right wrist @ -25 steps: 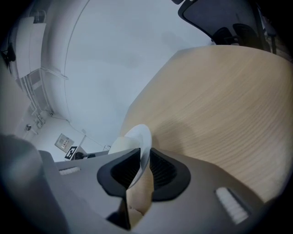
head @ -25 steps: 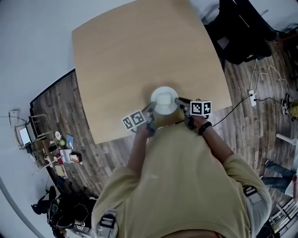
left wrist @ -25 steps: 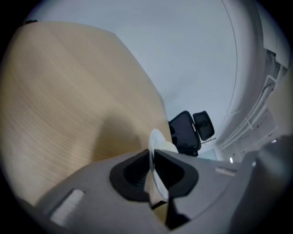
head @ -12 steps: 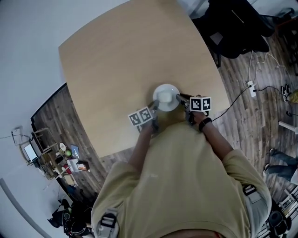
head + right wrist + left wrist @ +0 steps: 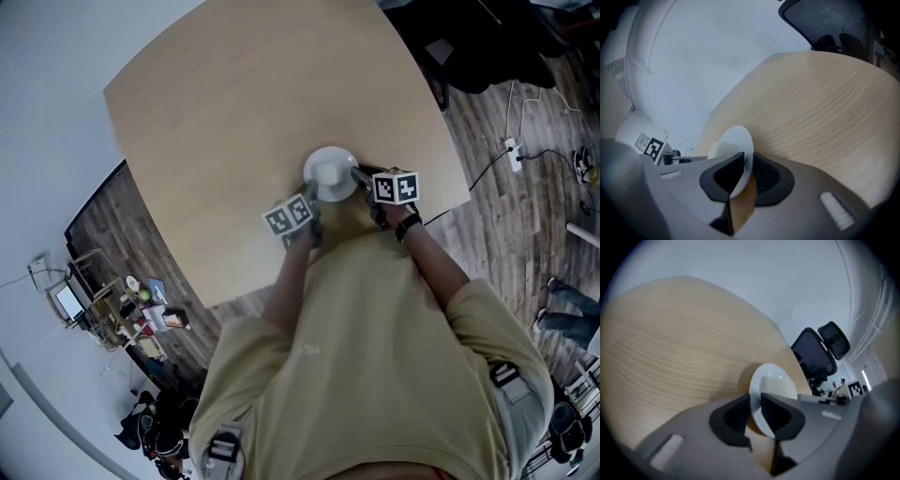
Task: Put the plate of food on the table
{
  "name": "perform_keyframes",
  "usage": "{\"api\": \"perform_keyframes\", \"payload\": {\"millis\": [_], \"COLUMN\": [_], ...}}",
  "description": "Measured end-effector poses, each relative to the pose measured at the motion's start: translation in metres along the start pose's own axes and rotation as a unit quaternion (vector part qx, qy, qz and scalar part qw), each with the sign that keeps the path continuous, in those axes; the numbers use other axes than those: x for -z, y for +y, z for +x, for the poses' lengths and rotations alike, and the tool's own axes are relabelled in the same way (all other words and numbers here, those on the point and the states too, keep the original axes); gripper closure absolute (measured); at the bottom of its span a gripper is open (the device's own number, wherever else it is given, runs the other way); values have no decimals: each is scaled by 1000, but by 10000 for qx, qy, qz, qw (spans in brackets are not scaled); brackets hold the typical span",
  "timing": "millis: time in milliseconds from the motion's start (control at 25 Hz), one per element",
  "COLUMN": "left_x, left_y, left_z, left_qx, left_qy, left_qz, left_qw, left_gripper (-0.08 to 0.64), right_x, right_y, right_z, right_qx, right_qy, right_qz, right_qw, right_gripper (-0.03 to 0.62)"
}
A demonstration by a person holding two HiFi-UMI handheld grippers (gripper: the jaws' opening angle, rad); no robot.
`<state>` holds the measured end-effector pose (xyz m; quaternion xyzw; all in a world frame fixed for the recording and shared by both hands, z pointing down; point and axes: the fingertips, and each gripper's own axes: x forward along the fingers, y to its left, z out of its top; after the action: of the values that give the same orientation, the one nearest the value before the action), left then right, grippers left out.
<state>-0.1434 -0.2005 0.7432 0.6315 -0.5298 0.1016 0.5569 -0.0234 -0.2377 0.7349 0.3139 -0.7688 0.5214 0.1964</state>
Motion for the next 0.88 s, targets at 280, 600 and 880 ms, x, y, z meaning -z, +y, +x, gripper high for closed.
{"api": "perform_keyframes", "payload": {"millis": [280,600,880], "left_x": [-1,-13,-15], "left_y": [1,7,2], "left_z": [2,-15,-32], "left_qx": [-192,-356,-240], "left_qy": [23,-243,-409], "left_qz": [194,262,356], "left_qw": [9996,9987,9982], "left_gripper": [488,454,448], "right_x": [-2,-2,-12], "right_y": [-4,1,7], "right_z": [10,5,-13], "right_qx": [313,454,632], "right_qy": [198,103,-302], "right_qz": [-334,-417,-653], "right_qw": [9988,9980,9954], "right_gripper": [523,519,468]}}
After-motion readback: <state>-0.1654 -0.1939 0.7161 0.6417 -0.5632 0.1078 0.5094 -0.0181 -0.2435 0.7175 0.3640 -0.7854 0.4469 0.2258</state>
